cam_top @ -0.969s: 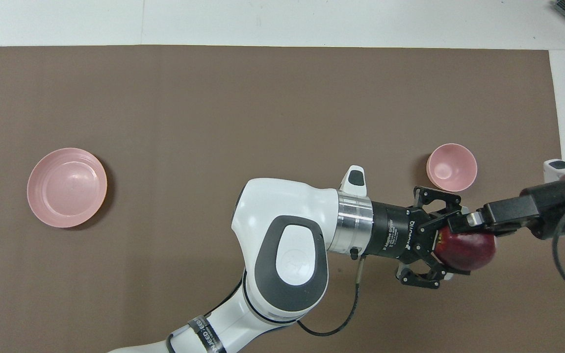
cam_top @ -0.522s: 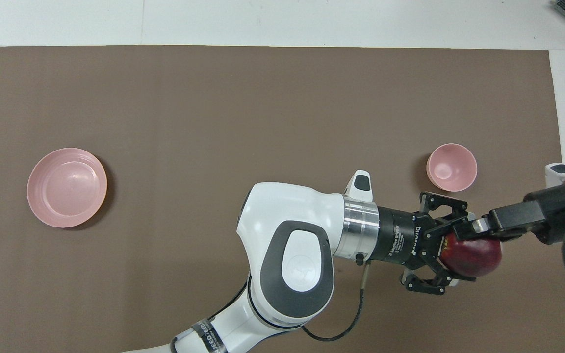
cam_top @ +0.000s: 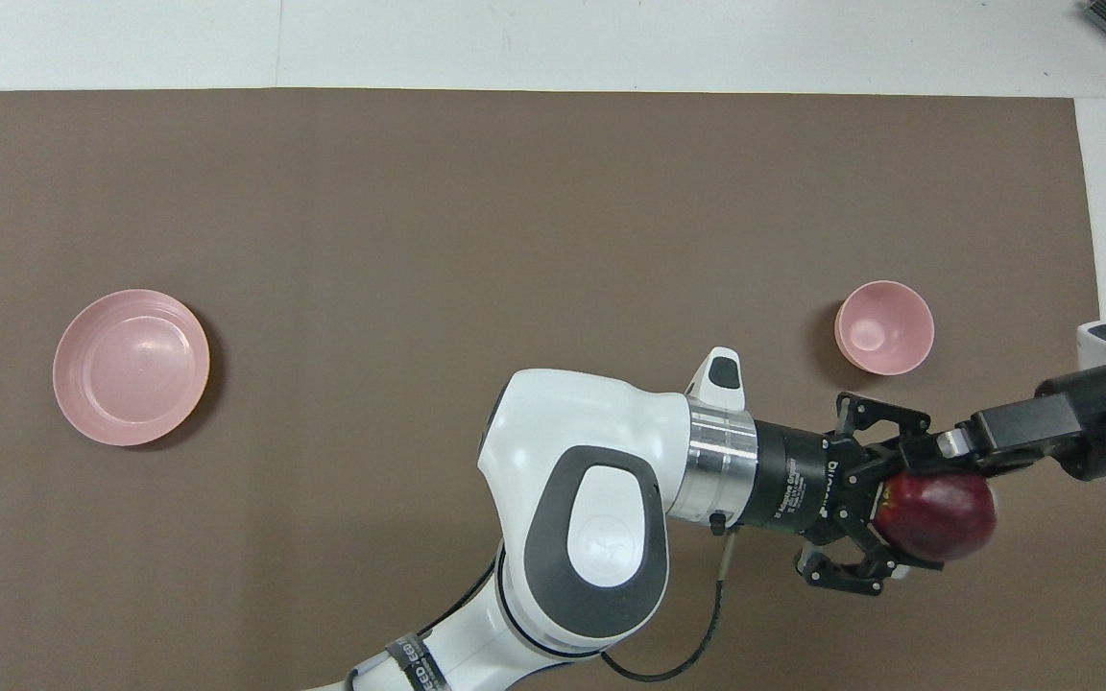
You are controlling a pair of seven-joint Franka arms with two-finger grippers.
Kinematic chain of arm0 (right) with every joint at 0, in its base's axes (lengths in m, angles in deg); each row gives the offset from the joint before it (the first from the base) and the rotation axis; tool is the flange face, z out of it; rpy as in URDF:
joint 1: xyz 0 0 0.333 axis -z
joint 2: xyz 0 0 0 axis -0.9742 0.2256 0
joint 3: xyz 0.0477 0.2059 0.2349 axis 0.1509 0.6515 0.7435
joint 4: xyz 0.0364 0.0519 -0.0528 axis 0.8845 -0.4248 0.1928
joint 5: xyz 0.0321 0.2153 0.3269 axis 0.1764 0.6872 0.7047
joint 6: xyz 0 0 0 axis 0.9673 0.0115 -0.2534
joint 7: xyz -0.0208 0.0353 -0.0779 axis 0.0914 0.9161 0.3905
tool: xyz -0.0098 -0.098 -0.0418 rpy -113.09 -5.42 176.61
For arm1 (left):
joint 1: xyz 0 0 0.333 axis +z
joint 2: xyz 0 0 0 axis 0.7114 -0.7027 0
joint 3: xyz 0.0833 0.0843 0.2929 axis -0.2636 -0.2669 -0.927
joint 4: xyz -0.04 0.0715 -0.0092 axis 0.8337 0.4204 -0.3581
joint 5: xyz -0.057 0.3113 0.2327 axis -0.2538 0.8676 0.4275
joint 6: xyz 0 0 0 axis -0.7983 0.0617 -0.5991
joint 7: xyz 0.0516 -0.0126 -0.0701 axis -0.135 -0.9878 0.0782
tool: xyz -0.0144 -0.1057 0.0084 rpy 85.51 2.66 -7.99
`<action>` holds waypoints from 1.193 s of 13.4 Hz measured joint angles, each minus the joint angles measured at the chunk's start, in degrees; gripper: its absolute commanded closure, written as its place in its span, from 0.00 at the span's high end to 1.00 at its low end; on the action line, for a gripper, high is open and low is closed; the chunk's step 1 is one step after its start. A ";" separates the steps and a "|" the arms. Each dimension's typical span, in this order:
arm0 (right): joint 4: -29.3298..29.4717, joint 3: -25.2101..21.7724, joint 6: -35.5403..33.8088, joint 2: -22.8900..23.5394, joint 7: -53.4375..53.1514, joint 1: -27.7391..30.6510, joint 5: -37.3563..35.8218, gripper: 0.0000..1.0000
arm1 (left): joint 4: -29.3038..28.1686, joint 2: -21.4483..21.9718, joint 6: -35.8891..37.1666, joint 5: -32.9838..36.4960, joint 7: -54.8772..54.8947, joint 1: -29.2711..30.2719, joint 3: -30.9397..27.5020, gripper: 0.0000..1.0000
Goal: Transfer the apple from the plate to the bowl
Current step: 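Open the left gripper and pull back while the right gripper holds the apple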
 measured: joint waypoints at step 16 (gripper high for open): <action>0.58 0.00 -6.50 0.10 -2.54 2.51 -1.59 0.73 | 0.49 0.00 0.01 -0.04 0.00 -0.08 0.10 0.00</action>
